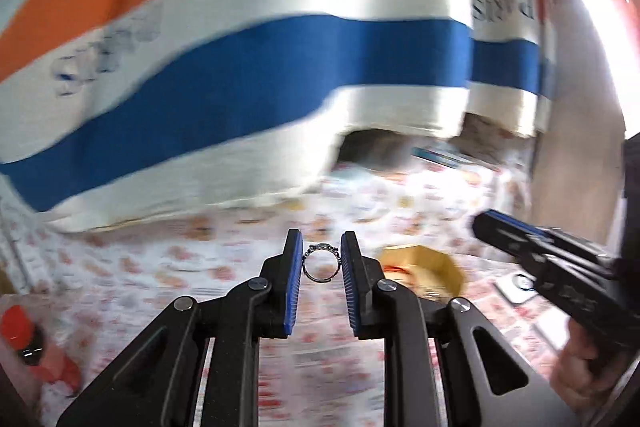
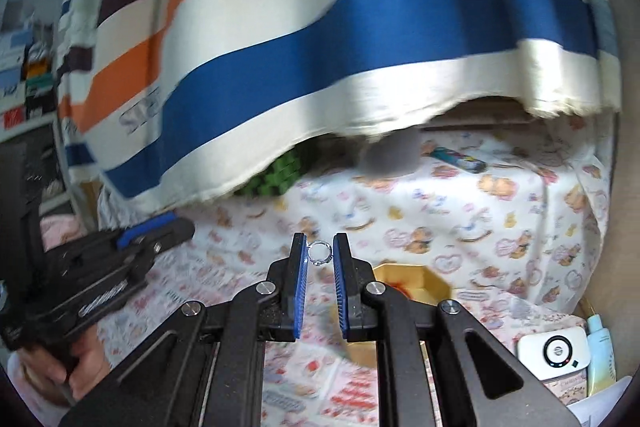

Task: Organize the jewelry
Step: 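Lower both rings into the gold box and open both tools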

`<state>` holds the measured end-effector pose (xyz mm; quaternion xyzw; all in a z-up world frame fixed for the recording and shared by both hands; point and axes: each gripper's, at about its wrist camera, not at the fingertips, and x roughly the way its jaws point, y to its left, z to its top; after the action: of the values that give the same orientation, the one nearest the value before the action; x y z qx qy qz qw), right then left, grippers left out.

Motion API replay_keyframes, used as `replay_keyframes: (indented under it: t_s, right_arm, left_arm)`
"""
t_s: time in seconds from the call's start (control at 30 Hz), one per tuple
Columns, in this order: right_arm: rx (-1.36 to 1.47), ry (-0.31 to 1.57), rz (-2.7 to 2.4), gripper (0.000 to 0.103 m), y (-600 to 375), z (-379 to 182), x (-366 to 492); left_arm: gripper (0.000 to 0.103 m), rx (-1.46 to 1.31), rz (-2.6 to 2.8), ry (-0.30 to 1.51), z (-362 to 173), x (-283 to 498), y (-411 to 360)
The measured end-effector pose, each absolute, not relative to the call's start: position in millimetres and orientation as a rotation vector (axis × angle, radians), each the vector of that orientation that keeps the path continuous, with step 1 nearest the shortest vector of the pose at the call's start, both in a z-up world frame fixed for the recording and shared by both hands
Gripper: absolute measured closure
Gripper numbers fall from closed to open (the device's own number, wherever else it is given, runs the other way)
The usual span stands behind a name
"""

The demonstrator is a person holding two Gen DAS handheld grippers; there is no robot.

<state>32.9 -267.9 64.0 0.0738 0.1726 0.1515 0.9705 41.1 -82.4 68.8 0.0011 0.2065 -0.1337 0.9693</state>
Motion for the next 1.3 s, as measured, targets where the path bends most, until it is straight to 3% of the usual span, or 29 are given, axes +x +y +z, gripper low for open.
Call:
replay_keyframes:
  t_s: [0.23, 0.5, 0.53, 0.6, 0.73, 0.87, 1.0, 1.03, 1.1, 1.2, 1.3]
  right_arm:
    - [0.311, 0.48, 0.233, 0.089, -315, 36, 76]
    - [0.325, 0.501, 0.204, 0.089, -330, 19, 93]
    - [0.328, 0.502, 0.215, 0.089, -330, 19, 94]
    - [0.327, 0.503, 0.239, 0.089, -329, 18, 95]
    - [0.314, 0.487, 0.235, 0.073, -326, 22, 93]
    - [0.306, 0.462, 0.215, 0.071, -326, 26, 88]
    - [0.266, 0.426, 0.199, 0.065, -319, 33, 75]
    - [0.246, 0.409, 0.194, 0.059, -315, 36, 70]
    - [0.187, 0.369, 0.181, 0.056, -300, 43, 60]
    - [0.156, 0.342, 0.175, 0.056, -281, 48, 48]
    - [0.146, 0.324, 0.169, 0.04, -268, 49, 38]
  left_arm:
    - [0.084, -0.069, -0.41, 0.667, 40, 112, -133]
    - [0.083, -0.079, -0.429, 0.708, 13, 127, -146]
    - [0.08, -0.081, -0.431, 0.707, 12, 128, -145]
    - [0.064, -0.101, -0.431, 0.7, 14, 128, -142]
    - [0.056, -0.072, -0.427, 0.651, 25, 118, -136]
    - [0.048, -0.013, -0.33, 0.567, 41, 99, -125]
    - [0.035, 0.023, -0.221, 0.455, 55, 69, -102]
    - [0.033, 0.031, -0.202, 0.432, 59, 62, -96]
    - [0.02, 0.049, -0.175, 0.386, 64, 49, -82]
    - [0.018, 0.086, -0.147, 0.322, 66, 38, -67]
    - [0.015, 0.073, -0.107, 0.278, 62, 34, -51]
